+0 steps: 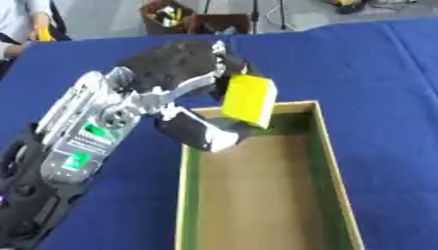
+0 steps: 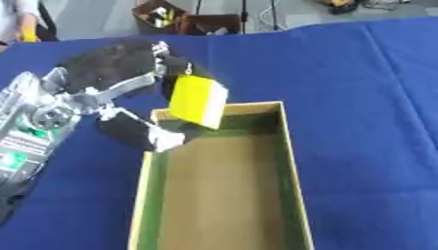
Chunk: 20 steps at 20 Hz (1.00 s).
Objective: Pick up objects on the table and place them in the box.
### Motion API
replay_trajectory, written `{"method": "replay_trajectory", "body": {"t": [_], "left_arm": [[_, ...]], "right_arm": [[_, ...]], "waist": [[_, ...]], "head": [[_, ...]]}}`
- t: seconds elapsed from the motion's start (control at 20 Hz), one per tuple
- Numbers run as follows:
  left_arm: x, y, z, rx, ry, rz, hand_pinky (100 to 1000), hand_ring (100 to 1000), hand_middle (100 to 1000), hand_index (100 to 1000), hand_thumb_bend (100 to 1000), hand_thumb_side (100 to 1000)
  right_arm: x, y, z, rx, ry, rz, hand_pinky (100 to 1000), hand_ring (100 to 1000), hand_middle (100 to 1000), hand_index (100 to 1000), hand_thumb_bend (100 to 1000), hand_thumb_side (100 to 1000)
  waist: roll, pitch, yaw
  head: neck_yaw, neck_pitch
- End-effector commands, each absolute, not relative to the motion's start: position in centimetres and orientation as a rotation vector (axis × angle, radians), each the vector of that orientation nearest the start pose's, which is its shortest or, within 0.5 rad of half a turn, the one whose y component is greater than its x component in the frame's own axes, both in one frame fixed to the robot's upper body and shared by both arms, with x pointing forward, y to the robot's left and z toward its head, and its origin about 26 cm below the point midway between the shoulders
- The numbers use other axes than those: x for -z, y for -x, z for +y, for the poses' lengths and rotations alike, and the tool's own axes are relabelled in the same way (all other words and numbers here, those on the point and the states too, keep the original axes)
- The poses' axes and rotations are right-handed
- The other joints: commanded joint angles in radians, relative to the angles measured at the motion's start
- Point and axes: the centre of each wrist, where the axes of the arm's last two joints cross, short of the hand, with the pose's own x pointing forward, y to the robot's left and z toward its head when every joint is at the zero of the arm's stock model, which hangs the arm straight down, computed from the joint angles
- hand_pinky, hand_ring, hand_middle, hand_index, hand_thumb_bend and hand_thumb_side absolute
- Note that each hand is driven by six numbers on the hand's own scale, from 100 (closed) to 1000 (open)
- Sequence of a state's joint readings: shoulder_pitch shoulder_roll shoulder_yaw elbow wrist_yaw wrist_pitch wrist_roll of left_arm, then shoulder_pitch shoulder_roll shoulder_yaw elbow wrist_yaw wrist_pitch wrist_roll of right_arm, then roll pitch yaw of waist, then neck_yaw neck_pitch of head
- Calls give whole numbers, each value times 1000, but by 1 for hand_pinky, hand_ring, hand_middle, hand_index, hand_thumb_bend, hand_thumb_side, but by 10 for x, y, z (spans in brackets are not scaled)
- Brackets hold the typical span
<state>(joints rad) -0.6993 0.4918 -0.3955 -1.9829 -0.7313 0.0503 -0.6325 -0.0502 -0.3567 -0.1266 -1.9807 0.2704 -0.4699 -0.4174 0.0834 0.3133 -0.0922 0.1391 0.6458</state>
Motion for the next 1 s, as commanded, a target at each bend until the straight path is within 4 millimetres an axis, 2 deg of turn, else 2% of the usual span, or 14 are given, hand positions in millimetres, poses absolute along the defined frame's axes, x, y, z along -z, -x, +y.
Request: {"method": "replay_trajectory", "body": {"t": [0.05, 0.3, 0.65, 0.8, 0.9, 1.0], "left_arm": [[-271, -298, 153, -2452, 918, 2391, 311, 446, 349, 495, 100, 383], [-262, -295, 146, -2562, 841, 2312, 315, 450, 353, 500, 100, 392], [-250, -291, 137, -2705, 756, 2215, 343, 471, 374, 526, 100, 451], [-248, -290, 135, -2752, 736, 2143, 393, 510, 419, 594, 100, 510], [-249, -290, 134, -2773, 728, 2091, 424, 539, 460, 668, 100, 529], [-249, -289, 132, -2793, 721, 2033, 455, 572, 489, 706, 100, 538]], "right_arm": [[-152, -267, -323, 178, -967, 3451, 750, 782, 651, 801, 222, 657], [-152, -267, -322, 178, -968, 3454, 751, 782, 650, 801, 225, 658], [-152, -267, -321, 178, -969, 3460, 752, 783, 649, 801, 227, 659], [-152, -267, -321, 177, -970, 3462, 752, 783, 649, 801, 227, 659], [-151, -267, -321, 177, -969, 3464, 752, 784, 649, 801, 227, 659], [-151, -267, -321, 176, -969, 3466, 753, 784, 649, 801, 228, 660]], "waist": [[-7, -14, -1], [-7, -12, -2], [-5, -12, -4], [-4, -13, -4], [-4, -13, -4], [-4, -13, -5]], "head": [[-1, -6], [1, -8], [3, -9], [3, -10], [3, -10], [4, -11]]}}
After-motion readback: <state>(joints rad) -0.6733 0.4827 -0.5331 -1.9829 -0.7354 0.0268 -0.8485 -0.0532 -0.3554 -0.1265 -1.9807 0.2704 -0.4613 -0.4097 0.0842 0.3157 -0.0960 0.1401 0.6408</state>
